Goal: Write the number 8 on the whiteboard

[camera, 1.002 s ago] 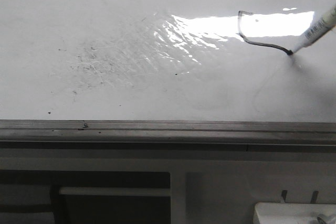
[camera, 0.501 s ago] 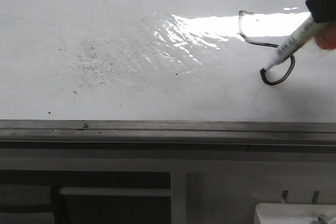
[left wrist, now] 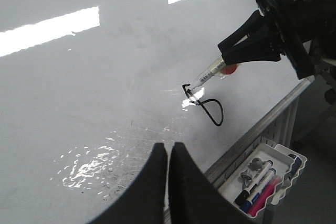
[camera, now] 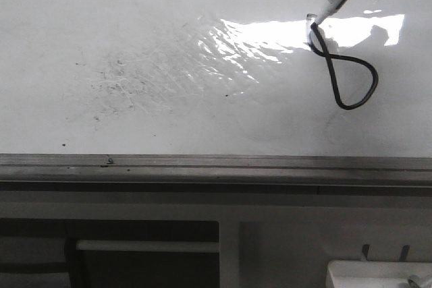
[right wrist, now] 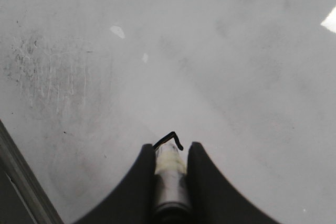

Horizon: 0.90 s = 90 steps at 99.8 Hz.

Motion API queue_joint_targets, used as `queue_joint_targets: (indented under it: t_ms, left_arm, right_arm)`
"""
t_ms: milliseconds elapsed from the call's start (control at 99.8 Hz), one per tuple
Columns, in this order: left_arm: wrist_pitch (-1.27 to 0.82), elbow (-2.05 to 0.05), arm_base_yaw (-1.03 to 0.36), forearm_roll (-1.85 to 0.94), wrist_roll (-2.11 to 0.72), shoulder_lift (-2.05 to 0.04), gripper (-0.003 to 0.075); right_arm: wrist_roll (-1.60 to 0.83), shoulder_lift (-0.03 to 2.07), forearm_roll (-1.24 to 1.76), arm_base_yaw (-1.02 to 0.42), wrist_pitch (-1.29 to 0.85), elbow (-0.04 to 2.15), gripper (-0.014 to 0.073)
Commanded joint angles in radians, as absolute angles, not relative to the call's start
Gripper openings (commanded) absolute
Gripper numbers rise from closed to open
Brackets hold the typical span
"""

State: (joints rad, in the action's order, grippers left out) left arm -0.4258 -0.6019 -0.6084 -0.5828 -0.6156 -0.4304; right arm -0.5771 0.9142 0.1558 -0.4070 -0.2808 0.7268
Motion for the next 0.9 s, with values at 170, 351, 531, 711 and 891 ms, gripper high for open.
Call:
queue_joint_targets:
  t_ms: [170, 351, 531, 711, 891]
  left_arm:
    - [-0.38, -0.627, -0.608, -0.607, -0.608, -0.443, -0.002]
    - [-0.388, -0.627, -0.608, -0.611, -0.608, -0.445, -0.0007]
    - [-0.457, -0.627, -0.608, -0.647, -0.61, -0.532, 0.037]
    - [-0.48, -0.629, -0.61, -0.925, -0.925, -0.659, 0.0542]
    - [-0.645, -0.629, -0.61, -1.269, -1.394, -0.785, 0.0485]
  right_arm:
    - [-0.585, 0.895, 0.097, -0.395, -0.191, 0.782, -0.0043]
    - [-0.585, 0.775, 0.103, -0.426, -0.207, 0.838, -0.0044]
    - [-0.585, 0.715, 0.113, -0.483, -0.327, 0.849, -0.0044]
    - [-0.585, 0.748, 0.183, -0.565, -0.472, 0.849, -0.0044]
    - [-0.585, 0.808, 0.215, -0.739, -0.49, 0.849, -0.0046]
